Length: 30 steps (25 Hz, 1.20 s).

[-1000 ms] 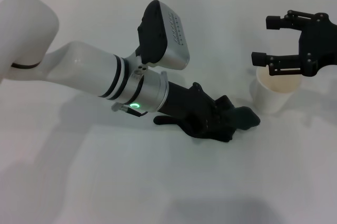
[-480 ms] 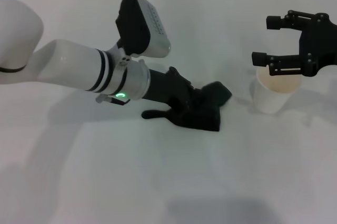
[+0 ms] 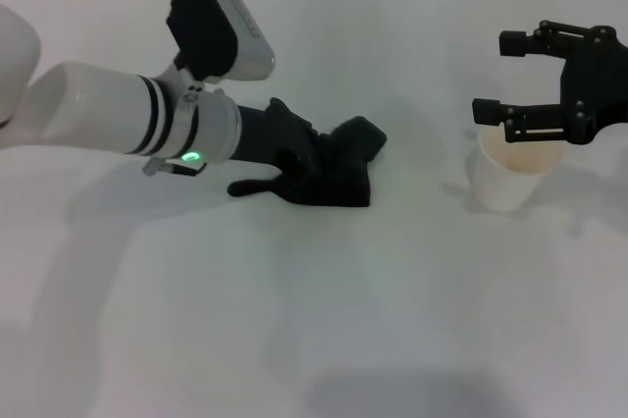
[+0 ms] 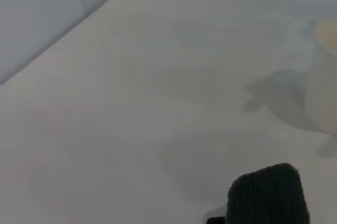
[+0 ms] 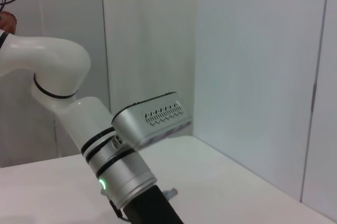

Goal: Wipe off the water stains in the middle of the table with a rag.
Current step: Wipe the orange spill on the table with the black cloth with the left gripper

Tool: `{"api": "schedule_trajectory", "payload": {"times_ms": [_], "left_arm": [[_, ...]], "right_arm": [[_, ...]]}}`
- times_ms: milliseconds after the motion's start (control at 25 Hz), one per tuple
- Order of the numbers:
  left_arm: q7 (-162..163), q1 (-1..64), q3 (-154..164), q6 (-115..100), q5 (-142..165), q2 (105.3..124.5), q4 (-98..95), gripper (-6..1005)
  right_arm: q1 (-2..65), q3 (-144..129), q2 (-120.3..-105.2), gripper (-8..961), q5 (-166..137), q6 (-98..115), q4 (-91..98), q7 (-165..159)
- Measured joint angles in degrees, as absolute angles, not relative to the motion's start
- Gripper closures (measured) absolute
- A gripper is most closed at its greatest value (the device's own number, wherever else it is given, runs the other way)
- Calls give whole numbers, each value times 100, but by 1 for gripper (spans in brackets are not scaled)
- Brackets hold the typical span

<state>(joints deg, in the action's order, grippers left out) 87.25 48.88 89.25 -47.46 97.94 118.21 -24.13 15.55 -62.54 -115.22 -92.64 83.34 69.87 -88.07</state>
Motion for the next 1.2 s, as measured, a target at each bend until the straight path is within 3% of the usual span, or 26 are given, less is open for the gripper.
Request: {"api": "schedule_trajectory", "payload": {"times_ms": [240,560,840,1200], "left_arm": [[8807,4798,8713,-4790,9999,11844,-2452,930],[9026,4129,8705,-4892,10102,11877,-3081,930],[9190,3510,8466,-5250,10160,11775,-3653,930],[9190,3193,7504,-6082,10169,11719,-3752,931]], "right_arm": [[1460,-6235,-11518,84,-9223,8336,7023,-8806],[1451,-6226,-11513,84,-9208,8309,7002,-8806],[1458,-6219,-11513,83,-9198,8296,6988,-8806],[1474,-6319,-11522,97,-9074,8233,6987,-8812]]}}
